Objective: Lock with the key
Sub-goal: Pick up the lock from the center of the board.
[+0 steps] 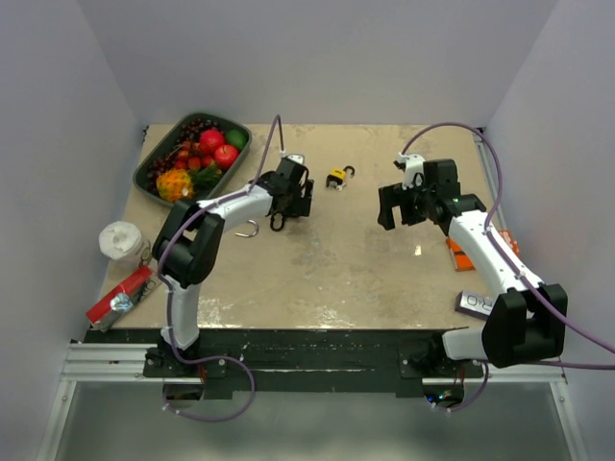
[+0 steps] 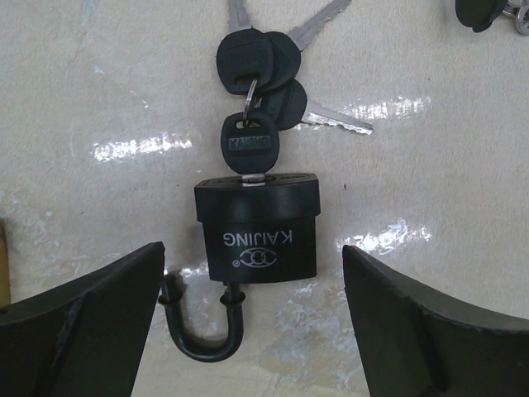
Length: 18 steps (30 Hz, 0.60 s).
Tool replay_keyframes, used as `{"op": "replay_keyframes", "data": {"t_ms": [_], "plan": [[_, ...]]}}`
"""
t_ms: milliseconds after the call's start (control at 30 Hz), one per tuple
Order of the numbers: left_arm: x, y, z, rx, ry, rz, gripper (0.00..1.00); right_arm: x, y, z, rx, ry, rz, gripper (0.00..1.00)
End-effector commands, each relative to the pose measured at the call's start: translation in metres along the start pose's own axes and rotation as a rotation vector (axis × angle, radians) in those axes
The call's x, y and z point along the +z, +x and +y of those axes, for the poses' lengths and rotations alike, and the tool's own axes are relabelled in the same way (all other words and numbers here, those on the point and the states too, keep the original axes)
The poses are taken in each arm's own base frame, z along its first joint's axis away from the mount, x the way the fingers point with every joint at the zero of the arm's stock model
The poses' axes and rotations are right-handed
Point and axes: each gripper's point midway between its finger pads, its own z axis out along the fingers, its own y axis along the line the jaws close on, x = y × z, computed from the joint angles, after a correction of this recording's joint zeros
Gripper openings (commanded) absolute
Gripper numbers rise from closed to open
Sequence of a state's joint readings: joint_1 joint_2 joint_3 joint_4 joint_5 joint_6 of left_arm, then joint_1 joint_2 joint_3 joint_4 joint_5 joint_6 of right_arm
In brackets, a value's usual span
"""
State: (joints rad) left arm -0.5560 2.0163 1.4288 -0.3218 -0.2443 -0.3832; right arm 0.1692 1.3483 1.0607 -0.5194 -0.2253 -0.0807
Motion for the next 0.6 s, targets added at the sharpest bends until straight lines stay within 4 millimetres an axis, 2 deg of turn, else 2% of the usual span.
{"op": "replay_keyframes", "data": {"t_ms": [0,167,333,433,533,567], "plan": [[0.014,-0.009,-0.011,0.012,0.002,-0.056,0.91,-0.005,-0.020,-0.004,0.003,0.028,-0.066,0.99],[0.022,-0.009,-0.012,0.017,-0.005,-0.052,0.90,-0.005,-0.022,-0.006,0.007,0.039,-0.071,0.99],[0.029,-0.008,-0.015,0.028,0.002,-0.037,0.80,-0.005,-0.024,-0.010,0.015,0.063,-0.084,0.99],[0.031,-0.006,-0.017,0.033,0.011,-0.020,0.69,-0.007,-0.027,-0.011,0.011,0.074,-0.101,0.99],[0.029,-0.005,-0.025,0.043,0.058,-0.005,0.46,-0.011,-0.028,-0.014,0.005,0.091,-0.120,0.99],[0.028,-0.005,-0.028,0.047,0.073,-0.002,0.32,-0.014,-0.030,-0.015,0.001,0.101,-0.137,0.99]]}}
